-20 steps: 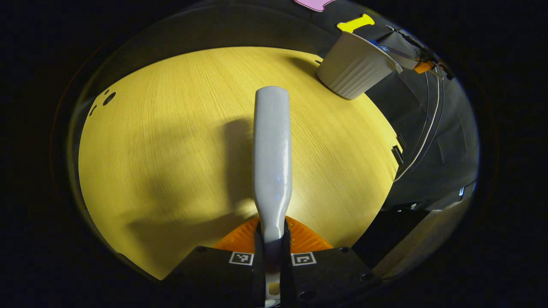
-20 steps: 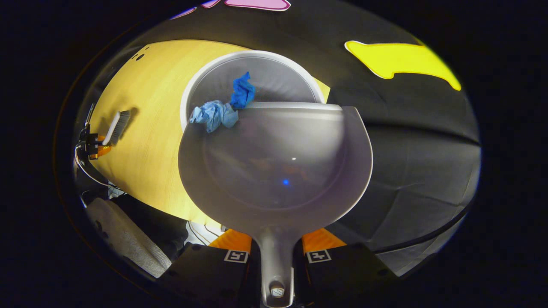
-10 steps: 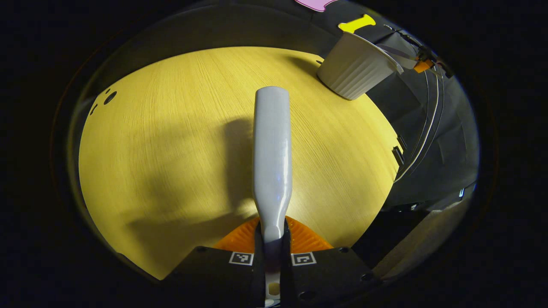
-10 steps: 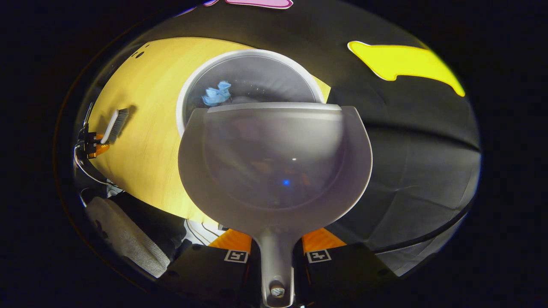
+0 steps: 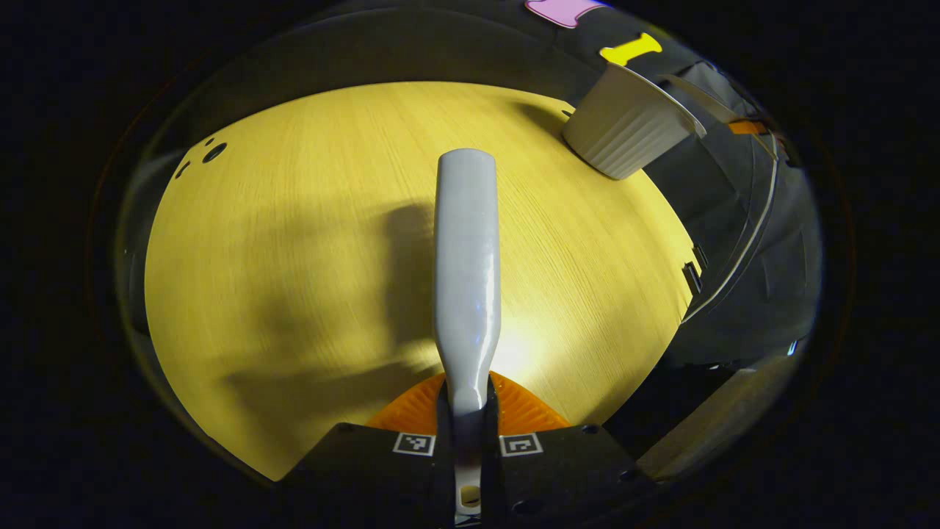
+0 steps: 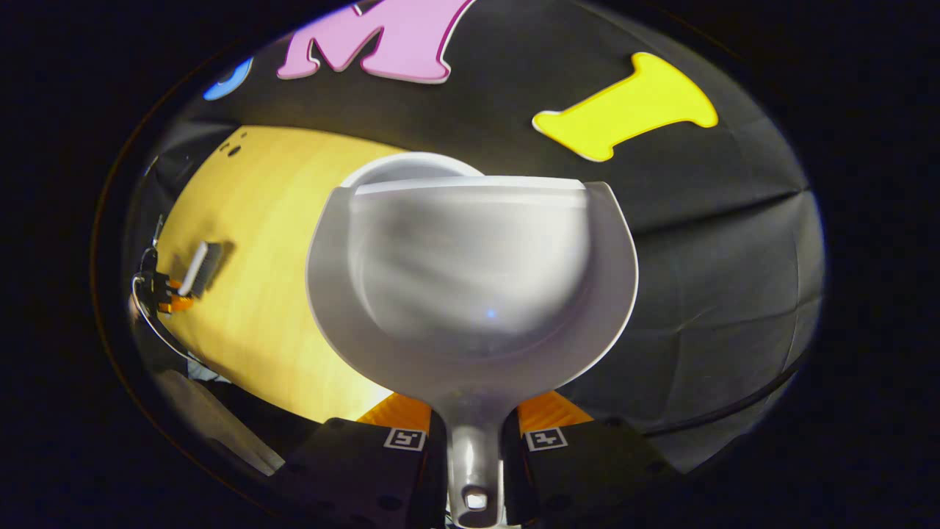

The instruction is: Pick up the small broom and dustpan from the desktop, sweep the trash into the dustpan with the broom, and then empty the trash into the garbage bin.

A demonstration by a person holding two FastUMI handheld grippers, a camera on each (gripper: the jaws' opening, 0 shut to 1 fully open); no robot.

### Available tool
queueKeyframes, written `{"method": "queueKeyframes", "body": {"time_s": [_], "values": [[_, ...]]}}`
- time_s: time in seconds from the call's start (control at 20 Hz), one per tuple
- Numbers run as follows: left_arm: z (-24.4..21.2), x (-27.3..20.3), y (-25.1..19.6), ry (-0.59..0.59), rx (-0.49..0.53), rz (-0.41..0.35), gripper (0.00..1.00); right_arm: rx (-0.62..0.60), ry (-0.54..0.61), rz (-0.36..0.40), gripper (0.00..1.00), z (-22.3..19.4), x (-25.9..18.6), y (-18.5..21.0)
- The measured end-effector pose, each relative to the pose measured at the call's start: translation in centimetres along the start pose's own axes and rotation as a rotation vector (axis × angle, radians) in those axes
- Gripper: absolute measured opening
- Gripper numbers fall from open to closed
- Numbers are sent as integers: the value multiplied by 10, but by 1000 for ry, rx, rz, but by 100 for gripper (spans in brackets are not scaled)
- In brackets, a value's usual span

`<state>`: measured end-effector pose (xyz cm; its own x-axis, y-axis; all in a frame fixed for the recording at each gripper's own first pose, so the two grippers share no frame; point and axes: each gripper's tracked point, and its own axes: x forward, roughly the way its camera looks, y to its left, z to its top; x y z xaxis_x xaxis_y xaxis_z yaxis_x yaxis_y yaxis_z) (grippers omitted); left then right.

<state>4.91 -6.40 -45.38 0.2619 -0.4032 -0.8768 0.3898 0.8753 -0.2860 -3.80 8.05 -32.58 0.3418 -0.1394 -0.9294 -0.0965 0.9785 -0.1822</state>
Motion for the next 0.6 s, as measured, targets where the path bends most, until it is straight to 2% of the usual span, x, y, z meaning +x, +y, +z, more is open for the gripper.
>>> {"method": "queueKeyframes", "body": {"time_s": [0.1, 0.25, 0.6], "values": [[-5, -4, 2, 2, -8, 26, 18, 8, -64, 40, 34, -4, -17, 19], [-10, -12, 2, 9, -15, 61, 18, -43, -101, 97, 34, -8, -28, 52], [-27, -13, 0, 35, -38, 157, 18, -171, -106, 292, 34, -38, 2, 190]]}}
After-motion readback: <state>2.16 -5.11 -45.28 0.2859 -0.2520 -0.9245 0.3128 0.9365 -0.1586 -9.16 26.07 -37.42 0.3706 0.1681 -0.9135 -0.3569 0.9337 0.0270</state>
